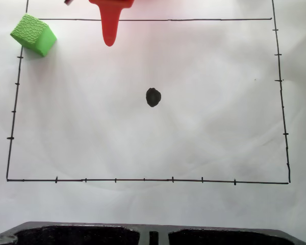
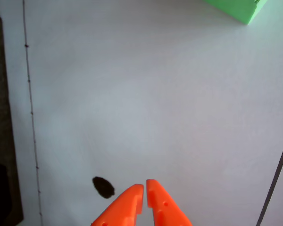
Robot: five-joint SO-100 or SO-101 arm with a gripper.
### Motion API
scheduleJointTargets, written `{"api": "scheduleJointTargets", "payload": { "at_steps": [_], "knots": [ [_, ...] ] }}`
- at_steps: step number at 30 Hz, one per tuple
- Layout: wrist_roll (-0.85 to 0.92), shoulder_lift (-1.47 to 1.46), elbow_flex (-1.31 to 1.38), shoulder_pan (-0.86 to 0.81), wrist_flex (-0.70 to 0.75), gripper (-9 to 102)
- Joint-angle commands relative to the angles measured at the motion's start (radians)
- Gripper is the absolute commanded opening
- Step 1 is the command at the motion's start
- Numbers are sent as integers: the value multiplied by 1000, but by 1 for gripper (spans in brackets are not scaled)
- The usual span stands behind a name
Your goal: Grasp the colored block, Place it on the black dot, and then return the arm to the default position.
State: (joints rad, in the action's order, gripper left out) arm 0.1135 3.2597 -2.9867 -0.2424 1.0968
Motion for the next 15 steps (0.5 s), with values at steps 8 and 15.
{"api": "scheduleJointTargets", "payload": {
  "at_steps": [8, 15],
  "knots": [
    [-3, 9, 8, -9, -9, 0],
    [-6, 9, 8, -12, -9, 0]
  ]
}}
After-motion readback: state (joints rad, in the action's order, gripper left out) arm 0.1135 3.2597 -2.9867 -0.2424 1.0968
